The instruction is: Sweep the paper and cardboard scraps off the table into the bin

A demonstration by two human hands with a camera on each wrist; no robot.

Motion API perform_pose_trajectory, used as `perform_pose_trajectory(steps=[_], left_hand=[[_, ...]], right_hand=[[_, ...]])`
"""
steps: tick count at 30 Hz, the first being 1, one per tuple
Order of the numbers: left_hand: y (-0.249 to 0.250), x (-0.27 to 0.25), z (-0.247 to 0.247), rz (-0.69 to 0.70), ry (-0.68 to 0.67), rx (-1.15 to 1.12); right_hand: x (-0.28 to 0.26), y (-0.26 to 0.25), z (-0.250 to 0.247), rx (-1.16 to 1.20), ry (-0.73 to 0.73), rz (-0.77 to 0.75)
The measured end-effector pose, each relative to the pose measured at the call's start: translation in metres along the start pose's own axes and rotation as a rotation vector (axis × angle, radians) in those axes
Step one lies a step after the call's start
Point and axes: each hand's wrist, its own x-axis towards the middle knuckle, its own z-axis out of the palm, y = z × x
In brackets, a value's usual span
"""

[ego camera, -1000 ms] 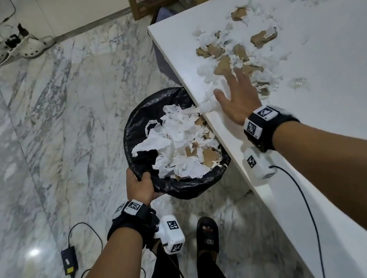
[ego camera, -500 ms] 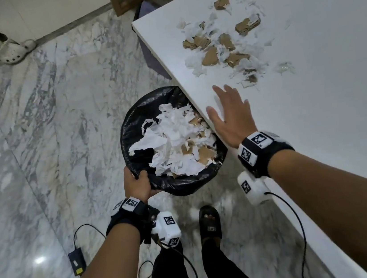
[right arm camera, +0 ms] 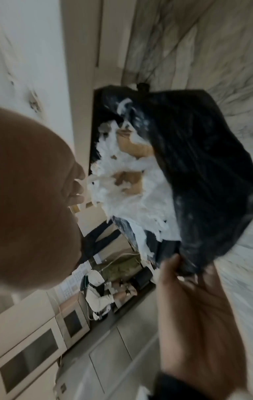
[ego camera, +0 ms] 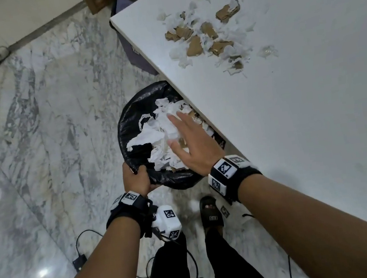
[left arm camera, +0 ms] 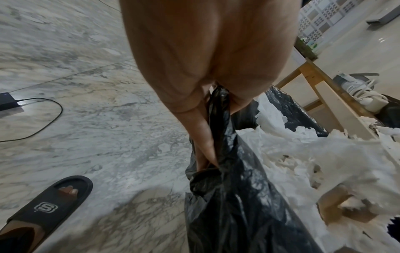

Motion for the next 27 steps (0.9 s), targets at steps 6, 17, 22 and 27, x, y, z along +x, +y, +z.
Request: perform_pose_trajectory(steps=[6, 17, 22, 27], left_hand=[[0.008, 0.010, -0.005, 0.010, -0.010, 0.043], [0.027, 0.050, -0.009, 0.053, 0.014, 0.036], [0.041, 0.059, -0.011, 0.064, -0.008, 0.045], [0.056, 0.059, -0.010, 0.053, -0.022, 0.040]], right_hand=[[0.039, 0.055, -0.083, -0.133, 0.255, 0.225], [0.161, 0.117, -0.146, -0.154, 0.199, 0.544], [0.145, 0.100, -0.099, -0.303, 0.157, 0.442], [0.110, 0.065, -0.072, -0.242, 0.138, 0.288]])
